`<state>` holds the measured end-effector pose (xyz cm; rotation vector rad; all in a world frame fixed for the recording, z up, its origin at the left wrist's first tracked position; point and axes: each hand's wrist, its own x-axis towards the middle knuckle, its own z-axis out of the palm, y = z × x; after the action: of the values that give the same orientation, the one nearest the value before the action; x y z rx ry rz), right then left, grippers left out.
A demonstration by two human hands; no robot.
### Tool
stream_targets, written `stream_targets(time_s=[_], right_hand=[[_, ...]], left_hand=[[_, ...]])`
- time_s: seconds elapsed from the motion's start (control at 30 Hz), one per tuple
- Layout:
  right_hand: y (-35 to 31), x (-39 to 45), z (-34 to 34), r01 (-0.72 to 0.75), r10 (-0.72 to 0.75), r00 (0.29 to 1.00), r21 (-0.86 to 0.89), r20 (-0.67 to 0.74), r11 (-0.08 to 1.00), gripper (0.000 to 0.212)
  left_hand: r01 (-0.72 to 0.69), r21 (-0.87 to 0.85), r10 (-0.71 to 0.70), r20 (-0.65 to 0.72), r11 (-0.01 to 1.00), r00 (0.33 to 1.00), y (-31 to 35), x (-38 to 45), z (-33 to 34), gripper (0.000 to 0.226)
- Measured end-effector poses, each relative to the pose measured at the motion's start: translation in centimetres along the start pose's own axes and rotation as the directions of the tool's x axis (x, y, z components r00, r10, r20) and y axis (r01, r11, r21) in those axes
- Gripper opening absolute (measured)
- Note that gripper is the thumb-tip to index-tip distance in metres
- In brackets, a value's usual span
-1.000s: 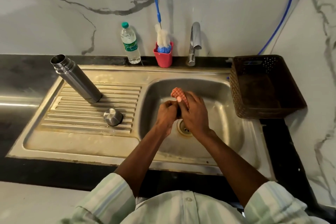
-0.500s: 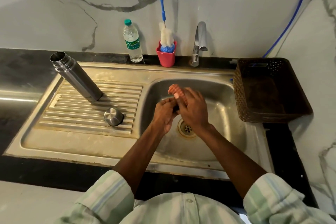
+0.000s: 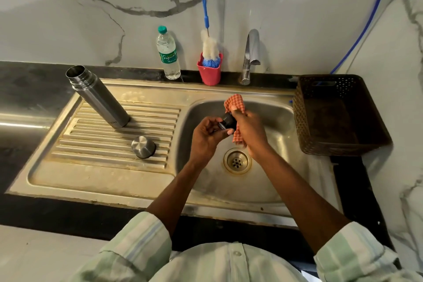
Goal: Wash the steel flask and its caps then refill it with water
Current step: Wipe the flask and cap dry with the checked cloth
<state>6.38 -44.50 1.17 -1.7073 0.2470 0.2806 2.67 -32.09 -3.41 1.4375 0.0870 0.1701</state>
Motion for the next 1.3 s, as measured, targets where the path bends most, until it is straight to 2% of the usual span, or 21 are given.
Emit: stream_targets(time_s=[0.07, 0.17, 0.2, 0.23, 0.27, 0.3, 0.33, 0.37, 0.4, 0.47, 0.57, 0.63, 0.7, 0.77, 0.8, 0.83, 0.9, 0.97, 1.03, 1.17, 1.3], right_hand=[[1.0, -0.8, 0.3, 0.248, -0.253, 0.967, -0.093, -0.040, 0.964, 0.030], [3.1, -0.8, 0.0, 0.582, -0.599, 0.800, -0.261, 0.015, 0.770, 0.037], [4.0, -0.5, -0.3, 0.645, -0.667, 0.744, -0.309, 0.046, 0.699, 0.040], [4.7, -0.2, -0.4, 0.663, -0.685, 0.727, -0.305, 0.047, 0.684, 0.040], [4.9, -0.3, -0.6, 0.633, -0.652, 0.758, -0.263, 0.020, 0.728, 0.036], [4.8, -0.5, -0.7, 0.541, -0.552, 0.833, -0.157, -0.033, 0.826, 0.032], [4.4, -0.7, -0.6, 0.371, -0.368, 0.928, 0.036, -0.059, 0.928, 0.029], [4.2, -0.4, -0.5, 0.172, -0.169, 0.985, 0.228, -0.033, 0.958, 0.031], [4.1, -0.2, -0.6, 0.014, -0.023, 1.000, 0.363, 0.019, 0.932, 0.036], [3.9, -0.2, -0.6, -0.080, 0.069, 0.997, 0.424, 0.043, 0.902, 0.039], [2.8, -0.5, -0.2, 0.056, -0.018, 0.996, 0.430, -0.093, 0.901, 0.031], [2.2, -1.0, -0.1, 0.251, -0.218, 0.966, 0.312, -0.137, 0.916, 0.025], [1.8, -1.2, 0.1, 0.466, -0.461, 0.884, 0.065, -0.080, 0.883, 0.023], [2.4, -0.7, 0.6, 0.596, -0.603, 0.796, -0.238, 0.050, 0.767, 0.032], [2.6, -0.4, 0.8, 0.580, -0.588, 0.806, -0.290, 0.069, 0.761, 0.033], [2.4, -0.1, 0.8, 0.504, -0.511, 0.859, -0.248, 0.039, 0.827, 0.029], [1.4, 0.1, 0.6, 0.225, -0.225, 0.974, 0.014, 0.014, 0.974, 0.021], [1.1, 0.5, 0.1, 0.063, -0.079, 0.993, 0.175, 0.087, 0.983, 0.024], [0.8, 0.6, -0.1, 0.050, -0.069, 0.994, 0.222, 0.080, 0.974, 0.024], [0.3, 0.6, 0.0, 0.067, -0.074, 0.997, 0.306, 0.012, 0.950, 0.022], [0.5, 0.6, -0.2, 0.072, -0.087, 0.996, 0.309, 0.036, 0.948, 0.027]], left_hand=[[0.077, -0.202, -0.081, -0.012, 0.976, 0.997, 0.4, 0.1, 0.1, 0.030], [0.207, -0.460, -0.212, 0.043, 0.863, 0.976, 0.9, 0.1, 0.3, 0.020], [0.245, -0.504, -0.248, 0.062, 0.828, 0.967, 0.9, 0.0, 0.3, 0.017], [0.273, -0.533, -0.275, 0.079, 0.801, 0.958, 0.9, -0.2, 0.4, 0.014], [0.290, -0.559, -0.288, 0.094, 0.777, 0.953, 0.8, -0.3, 0.3, 0.014], [0.295, -0.584, -0.289, 0.106, 0.756, 0.952, 0.8, -0.4, 0.2, 0.013], [0.290, -0.607, -0.280, 0.113, 0.740, 0.953, 0.8, -0.3, 0.0, 0.014], [0.282, -0.625, -0.269, 0.118, 0.728, 0.956, 0.9, -0.1, -0.2, 0.016], [0.277, -0.634, -0.259, 0.123, 0.722, 0.958, 1.0, 0.2, -0.3, 0.018], [0.269, -0.621, -0.246, 0.126, 0.736, 0.961, 1.6, 1.0, -0.7, 0.021], [0.270, -0.564, -0.248, 0.116, 0.781, 0.962, 1.8, 2.0, -1.3, 0.025], [0.277, -0.524, -0.251, 0.122, 0.805, 0.960, 1.6, 2.2, -1.8, 0.028], [0.282, -0.512, -0.246, 0.138, 0.811, 0.959, 1.2, 2.2, -1.9, 0.029], [0.274, -0.497, -0.225, 0.157, 0.823, 0.962, 1.0, 2.2, -1.9, 0.029], [0.277, -0.481, -0.219, 0.172, 0.832, 0.960, 0.9, 2.1, -1.9, 0.028], [0.291, -0.467, -0.225, 0.193, 0.835, 0.955, 0.7, 1.9, -1.9, 0.028], [0.334, -0.451, -0.257, 0.225, 0.828, 0.940, 0.5, 1.4, -2.0, 0.031], [0.354, -0.477, -0.270, 0.236, 0.804, 0.933, 0.2, 1.1, -2.1, 0.038], [0.348, -0.468, -0.274, 0.221, 0.812, 0.936, 0.2, 1.1, -2.0, 0.046], [0.241, -0.204, -0.217, 0.133, 0.949, 0.967, 0.7, 1.3, -1.4, 0.051], [0.186, -0.037, -0.180, 0.132, 0.982, 0.975, 0.7, 1.4, -1.5, 0.062]])
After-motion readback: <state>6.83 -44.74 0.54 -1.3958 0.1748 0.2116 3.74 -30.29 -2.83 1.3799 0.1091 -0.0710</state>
